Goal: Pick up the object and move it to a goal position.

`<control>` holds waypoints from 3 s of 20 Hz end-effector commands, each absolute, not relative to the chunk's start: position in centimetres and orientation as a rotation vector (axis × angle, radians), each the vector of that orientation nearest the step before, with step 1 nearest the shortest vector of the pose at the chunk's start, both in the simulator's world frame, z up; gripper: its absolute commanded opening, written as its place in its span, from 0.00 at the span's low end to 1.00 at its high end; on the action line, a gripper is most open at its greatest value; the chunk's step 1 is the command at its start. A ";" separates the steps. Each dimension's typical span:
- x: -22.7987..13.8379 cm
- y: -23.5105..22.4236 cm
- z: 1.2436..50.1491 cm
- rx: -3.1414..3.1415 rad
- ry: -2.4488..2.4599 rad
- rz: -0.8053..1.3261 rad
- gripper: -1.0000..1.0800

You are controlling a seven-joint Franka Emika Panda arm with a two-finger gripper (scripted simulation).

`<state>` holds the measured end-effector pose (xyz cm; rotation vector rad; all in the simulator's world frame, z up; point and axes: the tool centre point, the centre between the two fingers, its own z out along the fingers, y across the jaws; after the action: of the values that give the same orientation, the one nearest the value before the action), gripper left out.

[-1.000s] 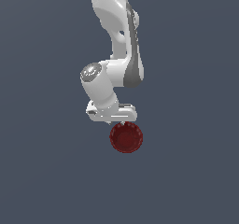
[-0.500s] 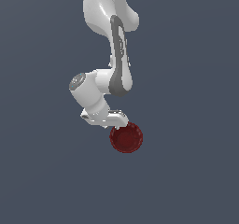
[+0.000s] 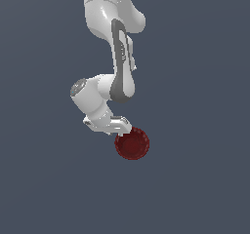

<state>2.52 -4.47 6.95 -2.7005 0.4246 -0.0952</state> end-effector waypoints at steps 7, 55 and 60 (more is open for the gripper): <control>2.8 -3.5 4.7 -2.698 0.426 -0.096 0.62; -3.2 -11.4 29.0 -2.699 0.430 -0.095 0.00; -4.2 -12.9 33.7 -2.700 0.429 -0.095 0.00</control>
<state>-3.89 -12.48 32.23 -2.6994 0.4301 -0.0942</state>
